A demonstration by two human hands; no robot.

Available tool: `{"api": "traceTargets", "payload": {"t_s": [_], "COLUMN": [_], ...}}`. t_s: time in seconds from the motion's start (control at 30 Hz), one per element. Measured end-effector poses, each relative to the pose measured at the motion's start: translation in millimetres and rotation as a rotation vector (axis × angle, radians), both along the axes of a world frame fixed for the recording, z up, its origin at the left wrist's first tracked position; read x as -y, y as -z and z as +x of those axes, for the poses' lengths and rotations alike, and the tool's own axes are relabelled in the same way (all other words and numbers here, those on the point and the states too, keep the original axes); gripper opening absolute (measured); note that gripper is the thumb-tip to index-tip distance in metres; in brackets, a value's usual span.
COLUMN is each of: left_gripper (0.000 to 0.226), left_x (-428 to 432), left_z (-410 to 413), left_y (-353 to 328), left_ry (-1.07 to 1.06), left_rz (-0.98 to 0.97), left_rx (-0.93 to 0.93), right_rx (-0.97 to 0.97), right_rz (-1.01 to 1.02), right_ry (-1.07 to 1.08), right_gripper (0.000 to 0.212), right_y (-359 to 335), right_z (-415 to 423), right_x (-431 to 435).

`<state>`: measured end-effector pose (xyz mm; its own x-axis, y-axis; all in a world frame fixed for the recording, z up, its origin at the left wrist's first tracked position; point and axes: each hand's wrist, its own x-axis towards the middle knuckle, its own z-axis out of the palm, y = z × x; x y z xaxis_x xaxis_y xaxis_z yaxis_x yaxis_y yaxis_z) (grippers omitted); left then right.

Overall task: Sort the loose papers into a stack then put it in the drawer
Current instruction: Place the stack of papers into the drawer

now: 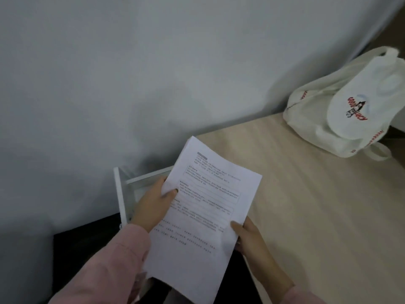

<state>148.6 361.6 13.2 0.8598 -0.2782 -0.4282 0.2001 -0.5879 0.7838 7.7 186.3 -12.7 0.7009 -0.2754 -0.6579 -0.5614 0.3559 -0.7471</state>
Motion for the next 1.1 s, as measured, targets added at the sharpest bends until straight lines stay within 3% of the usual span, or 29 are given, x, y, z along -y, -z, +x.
{"api": "traceTargets", "payload": {"t_s": [0.23, 0.37, 0.6, 0.87, 1.1], "left_gripper": [0.039, 0.037, 0.029, 0.048, 0.073], "left_x": [-51.2, -45.0, 5.1, 6.2, -20.0], "left_z": [62.0, 90.4, 103.5, 82.0, 47.2], "left_y": [31.6, 59.3, 107.9, 134.8, 165.8], "left_ry": [0.239, 0.435, 0.539, 0.373, -0.087], "left_rz": [0.358, 0.571, 0.608, 0.478, 0.318], "left_rx": [-0.108, -0.152, 0.059, 0.158, -0.200], "right_rx": [-0.323, -0.360, -0.435, -0.482, -0.405], "right_rz": [0.420, 0.666, 0.593, 0.460, 0.432], "right_ry": [-0.031, 0.120, 0.416, 0.634, 0.630], "right_gripper": [0.042, 0.047, 0.052, 0.048, 0.042], "right_y": [41.7, 50.5, 90.4, 118.0, 145.3], "right_z": [34.6, 38.4, 45.1, 70.5, 91.7], "right_x": [-71.2, -96.7, -81.8, -73.3, -82.2]}}
